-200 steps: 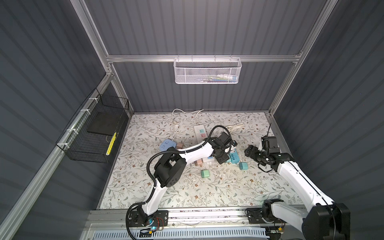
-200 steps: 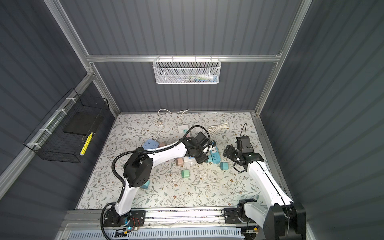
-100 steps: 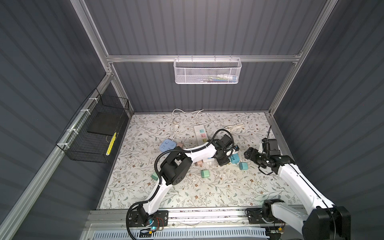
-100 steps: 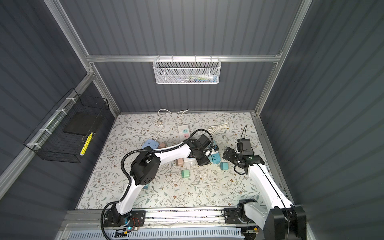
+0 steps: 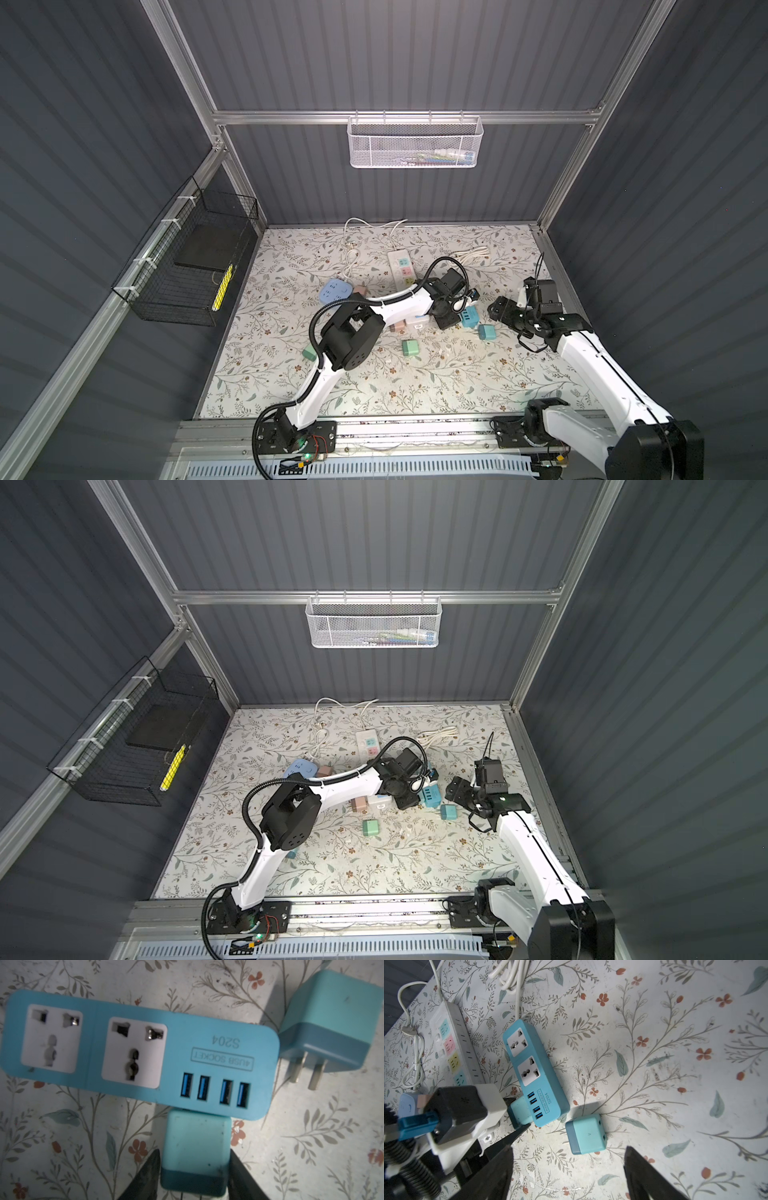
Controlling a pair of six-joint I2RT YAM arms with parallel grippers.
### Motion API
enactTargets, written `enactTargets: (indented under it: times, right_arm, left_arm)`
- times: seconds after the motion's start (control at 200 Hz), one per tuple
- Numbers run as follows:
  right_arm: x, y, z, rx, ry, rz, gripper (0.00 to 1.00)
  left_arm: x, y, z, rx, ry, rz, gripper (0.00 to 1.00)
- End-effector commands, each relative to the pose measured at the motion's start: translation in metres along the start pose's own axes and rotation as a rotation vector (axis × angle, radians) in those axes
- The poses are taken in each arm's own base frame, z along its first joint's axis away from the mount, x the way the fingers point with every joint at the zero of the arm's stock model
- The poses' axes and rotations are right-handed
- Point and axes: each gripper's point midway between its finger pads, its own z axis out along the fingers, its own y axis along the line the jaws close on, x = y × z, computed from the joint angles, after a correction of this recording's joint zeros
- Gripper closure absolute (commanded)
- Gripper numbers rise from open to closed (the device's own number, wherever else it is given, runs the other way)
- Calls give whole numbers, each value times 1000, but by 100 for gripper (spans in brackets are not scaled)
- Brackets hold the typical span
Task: Insert the plug
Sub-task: 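Lift the teal charger with the left gripper toward the right gripper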
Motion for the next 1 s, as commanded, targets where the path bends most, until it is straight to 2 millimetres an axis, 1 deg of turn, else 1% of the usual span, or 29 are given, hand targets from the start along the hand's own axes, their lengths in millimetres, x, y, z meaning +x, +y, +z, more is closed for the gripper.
enactTargets:
  times: [0.0,0.14,0.21,0.295,0.36,0.385,0.45,0.495,0.54,0.56,0.595,0.645,0.655,0.665,0.68,0.745,0.765,0.775,0.805,0.83,0.875,0.945,0.995]
  right_arm:
    - [4,-1,-2,-3,13,-9,16]
    - [5,-1,-1,-6,17,-7,16]
    - [6,0,-2,-10,20,-12,19]
    - [6,0,-3,-14,16,-12,20]
    - [5,1,-4,-19,13,-13,20]
    - [5,2,-5,-22,11,-15,20]
    - [4,6,-7,-44,5,-23,20]
    - [4,11,-9,-77,-1,-34,23]
    - [3,17,-13,-108,-15,-42,28]
    - [2,20,-15,-127,-27,-47,30]
    - [0,24,-19,-154,-48,-54,33]
    - [-2,30,-24,-192,-83,-59,38]
    - [-3,31,-25,-198,-88,-61,39]
    - [-4,32,-27,-207,-95,-64,40]
    - [-5,34,-29,-220,-104,-67,42]
    - [-3,43,-35,-273,-107,-83,47]
    - [-8,47,-37,-292,-132,-95,49]
    - [-6,53,-39,-324,-120,-102,49]
    - [-4,59,-41,-358,-112,-113,51]
    - [-4,64,-43,-387,-105,-122,52]
    - [-4,72,-47,-427,-101,-134,55]
    - [-4,85,-53,-486,-106,-159,56]
    - [-3,95,-58,-526,-95,-193,56]
  left_arm:
    - [7,-5,16,16,33,17,49]
    - [9,-7,18,26,42,19,49]
    - [9,-6,17,22,42,20,62]
    - [7,-5,13,14,33,21,72]
    - [5,-3,9,-6,3,16,77]
    - [1,-2,6,-15,-21,14,78]
    - [-6,2,-6,-39,-76,-3,79]
    - [-12,3,-16,-57,-123,-19,80]
    - [-17,5,-27,-80,-172,-36,80]
    - [-23,7,-33,-94,-211,-40,80]
    - [-27,9,-42,-112,-259,-52,80]
    - [-32,10,-55,-132,-325,-65,83]
    - [-36,11,-59,-139,-345,-68,83]
    - [-29,9,-57,-136,-340,-72,84]
    - [-28,9,-58,-139,-352,-78,84]
    - [-33,8,-75,-151,-442,-93,86]
    - [-35,7,-80,-152,-472,-99,87]
    - [-35,6,-81,-152,-484,-102,87]
    - [-36,5,-89,-152,-530,-111,86]
    - [-41,3,-97,-151,-584,-112,86]
    - [-43,-4,-106,-130,-661,-109,85]
    - [-44,-7,-122,-130,-781,-120,84]
    - [-44,-10,-131,-130,-836,-115,85]
